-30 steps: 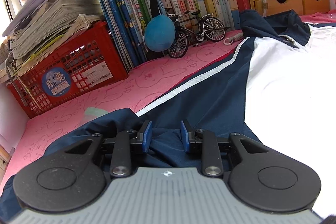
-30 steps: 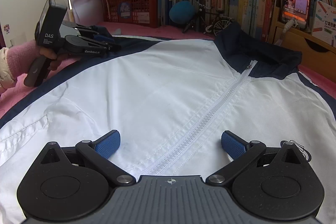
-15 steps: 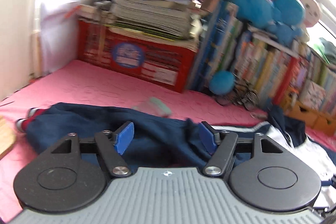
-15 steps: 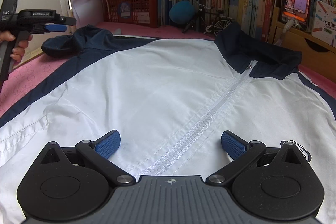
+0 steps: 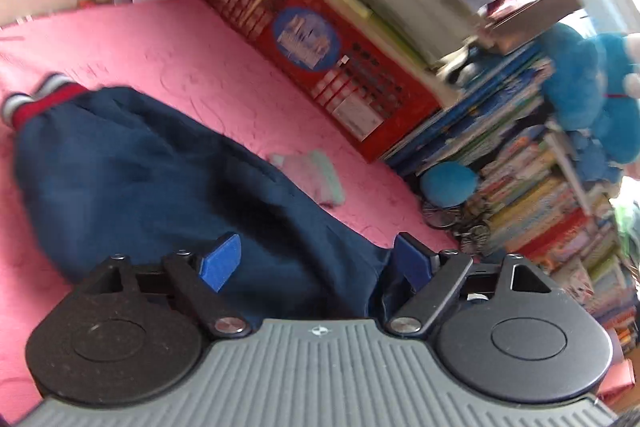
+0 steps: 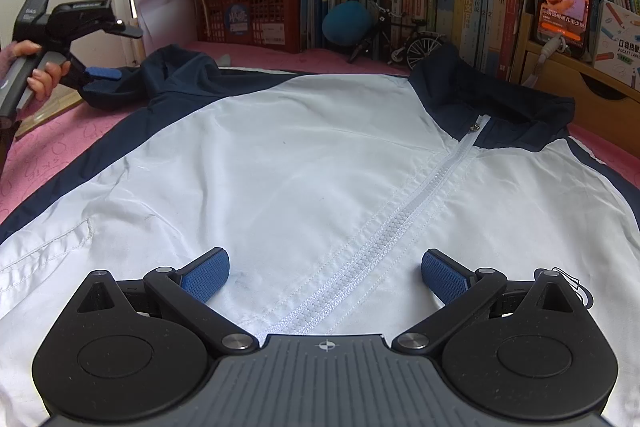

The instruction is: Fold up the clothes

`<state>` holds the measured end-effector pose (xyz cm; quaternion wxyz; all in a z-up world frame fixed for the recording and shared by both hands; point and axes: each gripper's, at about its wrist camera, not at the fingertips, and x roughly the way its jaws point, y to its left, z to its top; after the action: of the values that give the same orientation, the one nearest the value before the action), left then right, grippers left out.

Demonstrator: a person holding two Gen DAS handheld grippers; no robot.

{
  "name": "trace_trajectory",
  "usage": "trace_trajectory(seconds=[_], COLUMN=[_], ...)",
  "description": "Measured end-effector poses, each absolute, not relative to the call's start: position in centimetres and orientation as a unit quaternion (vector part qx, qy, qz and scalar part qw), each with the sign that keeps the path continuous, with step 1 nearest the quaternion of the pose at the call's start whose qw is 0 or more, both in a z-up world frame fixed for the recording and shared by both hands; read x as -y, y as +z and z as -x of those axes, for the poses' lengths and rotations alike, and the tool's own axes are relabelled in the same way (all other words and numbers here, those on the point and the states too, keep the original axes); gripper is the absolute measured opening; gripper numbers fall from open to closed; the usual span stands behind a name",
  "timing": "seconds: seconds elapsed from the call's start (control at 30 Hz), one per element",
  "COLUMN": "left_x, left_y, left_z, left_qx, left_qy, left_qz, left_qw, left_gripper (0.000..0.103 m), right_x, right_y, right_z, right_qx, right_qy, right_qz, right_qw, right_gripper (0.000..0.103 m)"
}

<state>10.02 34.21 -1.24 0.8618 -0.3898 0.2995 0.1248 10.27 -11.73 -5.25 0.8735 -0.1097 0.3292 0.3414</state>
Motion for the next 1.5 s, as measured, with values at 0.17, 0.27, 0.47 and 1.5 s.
trace_trajectory(seconds=[0.17,0.27,0.47,1.5], left_x=[-32.9,-33.3,-34.4,-29.2], left_y=[-2.1,0.8,8.4,1.2], left_z=[-13.9,-12.5,-4.5,1.2], left_qx=[-0.316,-0.229,0.004,-0.283], left_qy=[0.201,0.135,-0.064,-0.097], left_qz=[0.358,0.406,0.379,0.086], left_qw=[0.856,0.874,0.923,0.950], left_gripper=[0.018,0.010,0.011,0.058], right_x=[11.7,11.7,11.6,-8.0], right_y=[-5.2,-5.1,-5.1,-3.4], right_z=[-10.2,-10.2,-10.2,-14.6], right_qx=[-0.329,-0.329,-0.329,-0.334], right_qy=[0.341,0.341,0.340,0.420], right_qz=[0.110,0.110,0.110,0.094], right_qw=[0.874,0.874,0.874,0.838], right_gripper=[0.103,0.103,0.103,0.068])
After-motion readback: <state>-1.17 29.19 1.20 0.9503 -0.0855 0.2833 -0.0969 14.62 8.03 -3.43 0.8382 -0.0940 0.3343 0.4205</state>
